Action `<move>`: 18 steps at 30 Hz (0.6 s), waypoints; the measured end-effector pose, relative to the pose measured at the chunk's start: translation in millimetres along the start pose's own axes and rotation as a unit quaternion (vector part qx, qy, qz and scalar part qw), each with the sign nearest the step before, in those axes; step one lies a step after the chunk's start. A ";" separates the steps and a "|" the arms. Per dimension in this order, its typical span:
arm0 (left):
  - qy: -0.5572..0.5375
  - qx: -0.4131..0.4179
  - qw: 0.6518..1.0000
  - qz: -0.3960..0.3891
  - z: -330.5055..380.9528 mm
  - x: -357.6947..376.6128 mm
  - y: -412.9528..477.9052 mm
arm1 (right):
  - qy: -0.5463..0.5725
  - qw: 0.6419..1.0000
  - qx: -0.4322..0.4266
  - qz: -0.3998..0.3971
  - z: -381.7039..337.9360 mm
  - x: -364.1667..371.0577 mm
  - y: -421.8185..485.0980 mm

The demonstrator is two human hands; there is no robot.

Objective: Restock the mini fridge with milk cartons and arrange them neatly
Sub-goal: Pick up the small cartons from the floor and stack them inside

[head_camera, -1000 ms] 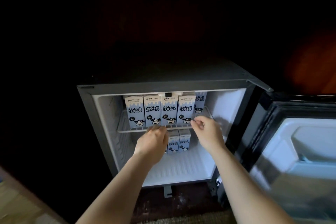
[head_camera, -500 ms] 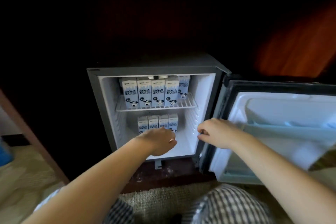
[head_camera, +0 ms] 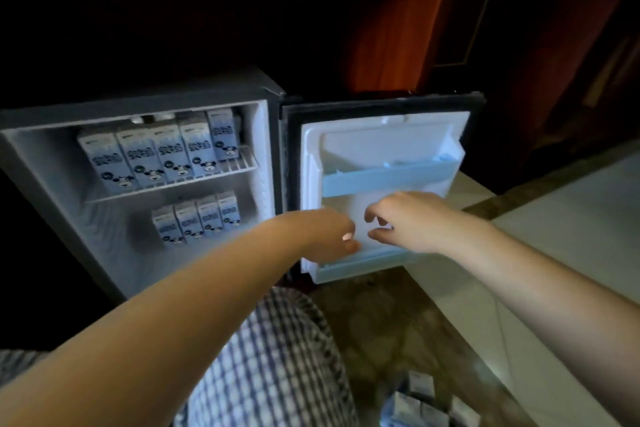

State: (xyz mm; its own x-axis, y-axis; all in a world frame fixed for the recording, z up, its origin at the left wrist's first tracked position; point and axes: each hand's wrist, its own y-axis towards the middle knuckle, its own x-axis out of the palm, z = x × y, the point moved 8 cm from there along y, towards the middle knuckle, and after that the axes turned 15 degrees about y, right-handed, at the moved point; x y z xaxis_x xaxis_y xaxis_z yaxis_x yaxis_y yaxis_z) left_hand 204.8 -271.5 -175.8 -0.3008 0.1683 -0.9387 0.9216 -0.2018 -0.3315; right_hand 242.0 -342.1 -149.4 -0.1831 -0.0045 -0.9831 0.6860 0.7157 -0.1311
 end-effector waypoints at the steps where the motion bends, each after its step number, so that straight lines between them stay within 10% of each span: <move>1: -0.003 0.006 1.000 0.001 10.5 -0.3 5.5 | 0.004 1.000 0.015 -0.009 12.2 6.2 -5.4; 18: -0.057 0.069 0.974 -0.210 162.2 166.5 78.0 | 0.140 0.955 0.199 -0.168 122.2 217.9 -121.6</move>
State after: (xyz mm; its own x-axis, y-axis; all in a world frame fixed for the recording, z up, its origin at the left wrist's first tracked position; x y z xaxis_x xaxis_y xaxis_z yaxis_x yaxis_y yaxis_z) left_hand 186.7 -415.8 -373.3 -0.6764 0.1578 -0.7194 0.6718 -0.2682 -0.6905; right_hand 204.7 -515.4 -363.3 -0.5832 0.0382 -0.8114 0.7581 0.3845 -0.5268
